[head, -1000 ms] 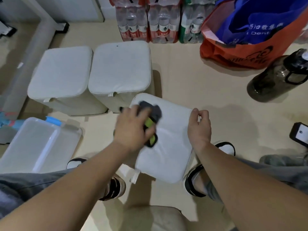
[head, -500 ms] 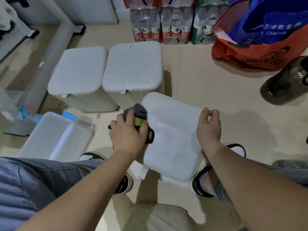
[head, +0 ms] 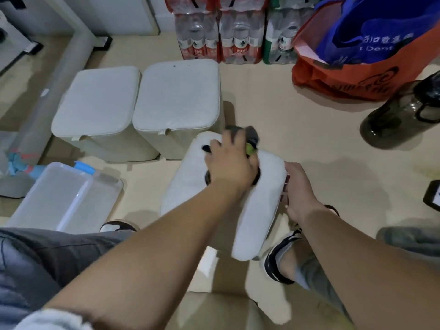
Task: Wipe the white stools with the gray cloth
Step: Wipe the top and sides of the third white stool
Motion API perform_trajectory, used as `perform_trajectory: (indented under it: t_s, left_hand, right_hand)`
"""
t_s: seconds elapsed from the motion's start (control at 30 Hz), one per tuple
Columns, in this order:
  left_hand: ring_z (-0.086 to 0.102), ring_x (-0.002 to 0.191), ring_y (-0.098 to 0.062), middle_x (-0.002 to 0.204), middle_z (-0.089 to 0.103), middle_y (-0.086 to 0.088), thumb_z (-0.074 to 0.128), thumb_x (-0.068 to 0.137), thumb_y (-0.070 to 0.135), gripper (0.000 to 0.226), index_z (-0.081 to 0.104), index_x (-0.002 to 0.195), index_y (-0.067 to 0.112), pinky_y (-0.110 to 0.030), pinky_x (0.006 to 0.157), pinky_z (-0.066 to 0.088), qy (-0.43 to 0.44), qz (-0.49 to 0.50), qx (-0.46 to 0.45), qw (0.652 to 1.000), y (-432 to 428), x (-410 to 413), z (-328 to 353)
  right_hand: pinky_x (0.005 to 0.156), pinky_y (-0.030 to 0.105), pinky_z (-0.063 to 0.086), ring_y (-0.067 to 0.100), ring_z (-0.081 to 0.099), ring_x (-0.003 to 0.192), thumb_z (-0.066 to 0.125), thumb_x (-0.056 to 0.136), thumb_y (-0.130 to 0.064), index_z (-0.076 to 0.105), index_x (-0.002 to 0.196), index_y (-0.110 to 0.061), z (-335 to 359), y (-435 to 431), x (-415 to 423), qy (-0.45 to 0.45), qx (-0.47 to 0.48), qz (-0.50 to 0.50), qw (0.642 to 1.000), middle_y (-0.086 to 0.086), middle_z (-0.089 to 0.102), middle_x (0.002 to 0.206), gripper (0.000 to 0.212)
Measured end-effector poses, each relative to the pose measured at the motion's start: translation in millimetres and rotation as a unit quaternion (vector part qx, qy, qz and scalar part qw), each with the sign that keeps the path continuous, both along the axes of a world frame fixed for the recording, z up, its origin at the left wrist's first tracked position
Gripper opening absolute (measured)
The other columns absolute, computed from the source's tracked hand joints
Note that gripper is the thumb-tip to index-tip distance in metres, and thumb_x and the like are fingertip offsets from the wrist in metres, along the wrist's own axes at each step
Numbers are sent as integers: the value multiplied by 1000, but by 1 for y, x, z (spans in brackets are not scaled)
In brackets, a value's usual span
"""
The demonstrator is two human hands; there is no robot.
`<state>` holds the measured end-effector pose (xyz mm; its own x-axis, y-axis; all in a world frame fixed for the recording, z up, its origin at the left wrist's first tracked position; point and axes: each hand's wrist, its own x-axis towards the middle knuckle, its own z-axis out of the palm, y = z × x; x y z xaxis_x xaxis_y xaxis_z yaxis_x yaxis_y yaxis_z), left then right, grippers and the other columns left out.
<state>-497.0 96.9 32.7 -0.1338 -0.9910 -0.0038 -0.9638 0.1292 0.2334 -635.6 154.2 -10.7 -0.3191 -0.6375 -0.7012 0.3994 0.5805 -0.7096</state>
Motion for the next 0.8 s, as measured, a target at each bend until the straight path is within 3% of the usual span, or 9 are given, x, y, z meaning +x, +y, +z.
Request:
perform_trajectory:
  t_s: [0.13, 0.23, 0.33, 0.4, 0.43, 0.53, 0.67, 0.73, 0.8]
  left_hand:
    - [54, 101, -38, 136, 55, -11, 59, 89, 51, 66, 51, 147, 19, -43, 72, 48, 65, -252, -17, 965, 57, 4, -9]
    - [55, 100, -38, 134, 59, -10, 57, 91, 53, 64, 54, 146, 20, -44, 72, 48, -28, -332, -61, 941, 13, 49, -12]
    - [52, 116, -43, 146, 50, -9, 54, 97, 51, 62, 43, 153, 26, -48, 87, 48, -63, -111, -33, 991, -30, 78, 0]
    - [47, 123, -42, 150, 43, -9, 50, 101, 49, 60, 36, 155, 27, -49, 91, 44, -42, 42, 3, 998, -28, 71, 4]
    - [47, 121, -42, 148, 43, -10, 50, 100, 47, 58, 37, 153, 25, -48, 89, 44, -42, 58, 13, 997, -17, 59, 5]
    - [51, 107, -40, 138, 49, -9, 53, 91, 44, 59, 47, 145, 23, -44, 75, 46, 20, -79, -6, 997, 34, 27, 2]
    - [52, 93, -34, 133, 57, -9, 56, 88, 51, 63, 57, 144, 22, -39, 69, 47, 45, -424, 7, 905, 33, 30, -8]
    - [52, 97, -34, 134, 57, -11, 55, 93, 53, 62, 54, 147, 23, -40, 74, 47, 3, -454, -20, 891, -6, 41, -7]
    - [52, 109, -38, 140, 54, -10, 56, 96, 52, 63, 48, 152, 26, -44, 83, 47, -41, -345, -31, 937, -36, 55, -2]
  right_hand:
    - [67, 34, 55, 28, 67, 83, 63, 92, -29, 71, 110, -19, 3, 4, -1, -55, -15, -25, 998, 13, 72, 98, 22]
    - [73, 37, 52, 25, 64, 82, 56, 109, -35, 67, 98, -23, 3, 4, -3, 8, -10, 9, 1000, 7, 71, 95, 19]
    - [82, 42, 45, 25, 60, 94, 55, 108, -43, 69, 96, -28, 4, 5, -4, 39, -5, 30, 999, 5, 71, 105, 24]
    - [83, 41, 47, 23, 63, 97, 56, 108, -41, 71, 100, -28, 5, 6, -5, 29, -8, 27, 999, 2, 73, 111, 22]
    - [83, 40, 48, 22, 64, 95, 56, 109, -39, 71, 101, -27, 5, 5, -6, 24, -10, 21, 999, 0, 73, 111, 21]
    - [71, 33, 52, 20, 66, 82, 56, 109, -34, 71, 101, -25, 8, 2, -6, -5, -5, -6, 1000, 2, 72, 102, 19]
    - [59, 30, 51, 20, 68, 76, 55, 109, -34, 71, 100, -25, 9, 3, -6, -75, -5, -35, 997, 2, 74, 92, 20]
    - [55, 28, 53, 21, 69, 79, 57, 109, -35, 72, 107, -25, 8, 3, -8, -51, -11, -18, 998, 2, 75, 98, 17]
    - [57, 29, 53, 21, 68, 78, 59, 108, -34, 71, 110, -24, 7, 3, -8, -14, -20, 1, 1000, 1, 73, 99, 15]
